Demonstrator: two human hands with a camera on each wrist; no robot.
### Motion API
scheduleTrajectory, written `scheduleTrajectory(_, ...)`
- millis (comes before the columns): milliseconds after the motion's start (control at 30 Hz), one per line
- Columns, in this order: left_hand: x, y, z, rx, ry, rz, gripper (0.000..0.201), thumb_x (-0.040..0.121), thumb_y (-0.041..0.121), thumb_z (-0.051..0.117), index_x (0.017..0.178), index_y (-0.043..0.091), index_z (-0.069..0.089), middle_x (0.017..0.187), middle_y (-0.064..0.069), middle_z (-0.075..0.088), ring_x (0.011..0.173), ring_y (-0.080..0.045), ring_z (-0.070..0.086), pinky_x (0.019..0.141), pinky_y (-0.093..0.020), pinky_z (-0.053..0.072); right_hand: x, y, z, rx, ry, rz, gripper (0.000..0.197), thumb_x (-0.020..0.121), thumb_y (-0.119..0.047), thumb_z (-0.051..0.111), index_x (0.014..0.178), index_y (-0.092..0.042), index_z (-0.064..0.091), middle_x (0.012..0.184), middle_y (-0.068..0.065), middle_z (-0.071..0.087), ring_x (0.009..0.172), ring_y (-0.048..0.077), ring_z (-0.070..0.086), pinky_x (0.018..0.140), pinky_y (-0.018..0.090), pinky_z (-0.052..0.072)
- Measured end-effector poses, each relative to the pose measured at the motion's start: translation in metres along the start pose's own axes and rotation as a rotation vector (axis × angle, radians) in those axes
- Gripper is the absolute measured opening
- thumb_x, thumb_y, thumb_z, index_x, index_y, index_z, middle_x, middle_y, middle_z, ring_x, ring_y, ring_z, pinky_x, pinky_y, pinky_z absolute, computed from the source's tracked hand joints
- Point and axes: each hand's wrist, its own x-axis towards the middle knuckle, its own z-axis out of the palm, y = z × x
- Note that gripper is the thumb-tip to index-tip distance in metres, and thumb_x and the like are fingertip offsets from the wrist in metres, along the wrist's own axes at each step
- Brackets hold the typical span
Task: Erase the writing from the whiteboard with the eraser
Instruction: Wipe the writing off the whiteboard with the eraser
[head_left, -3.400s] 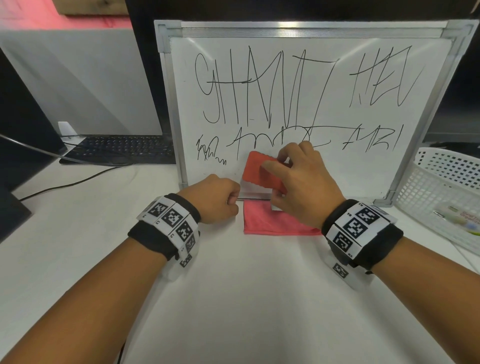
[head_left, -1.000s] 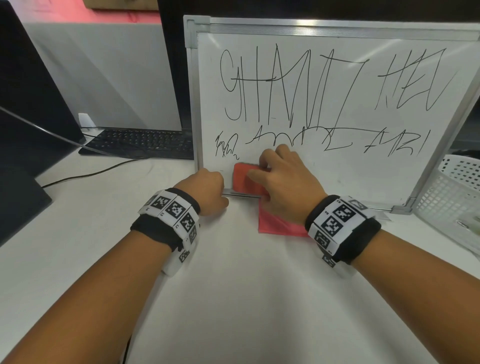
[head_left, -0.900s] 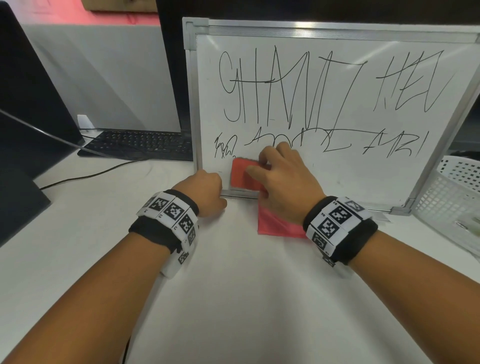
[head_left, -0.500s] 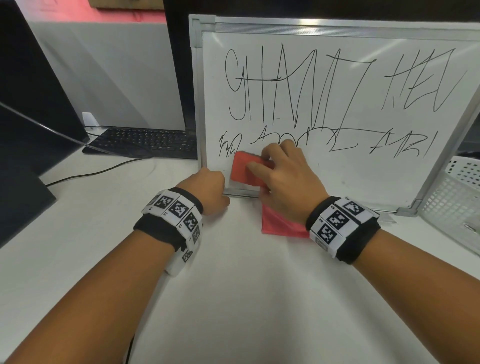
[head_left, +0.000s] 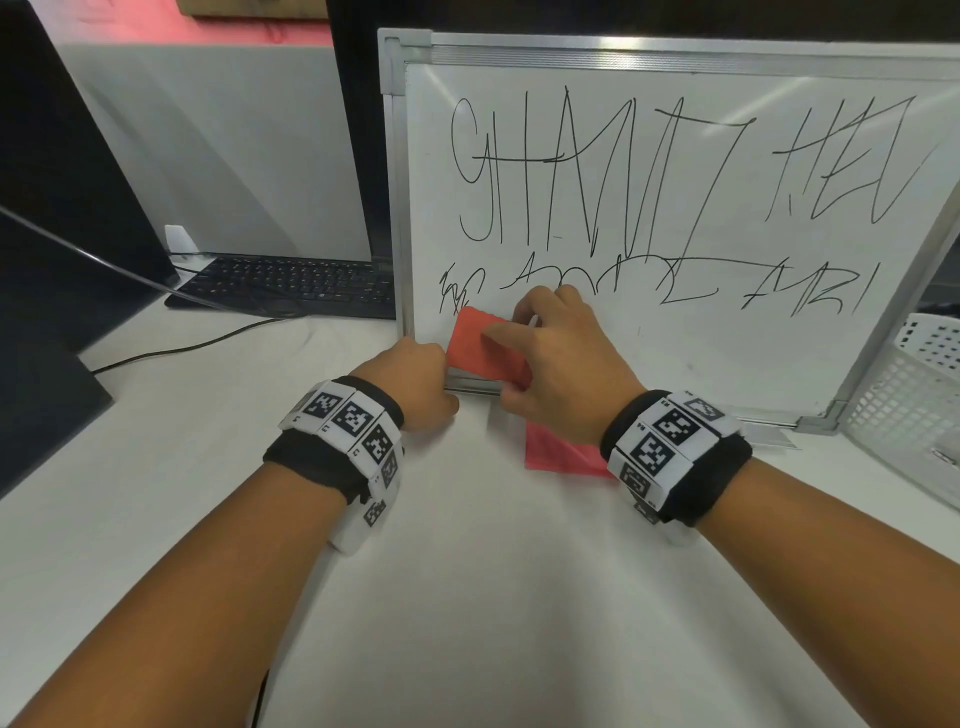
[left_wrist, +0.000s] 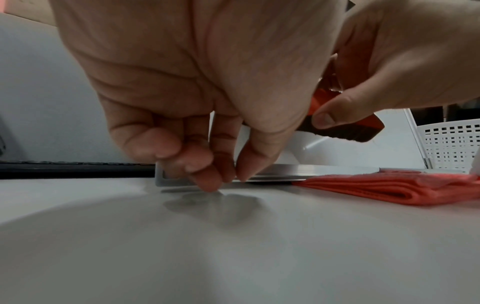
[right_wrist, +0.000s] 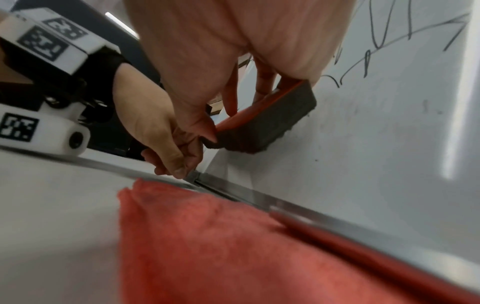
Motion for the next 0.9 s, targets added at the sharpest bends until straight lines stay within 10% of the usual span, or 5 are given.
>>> scheduleTrajectory(900,-0.006,-0.013,-0.010,0.026,0.011,-0.132,0.024,0.088,0.034,0.060,0.075,0.019,0.047,0.082,-0.003,0.046,0.074,-0.025,0.056,0.071,-0.035,0.052,0.006,-0.010,0.009,-0.045,0.080,-0.012,0.035,0.067,-0.022,0.071,0.102,-0.013,0.071,0.101,0.010,0.056,0.091,0.033,0.046,0.077,0.042,0.045)
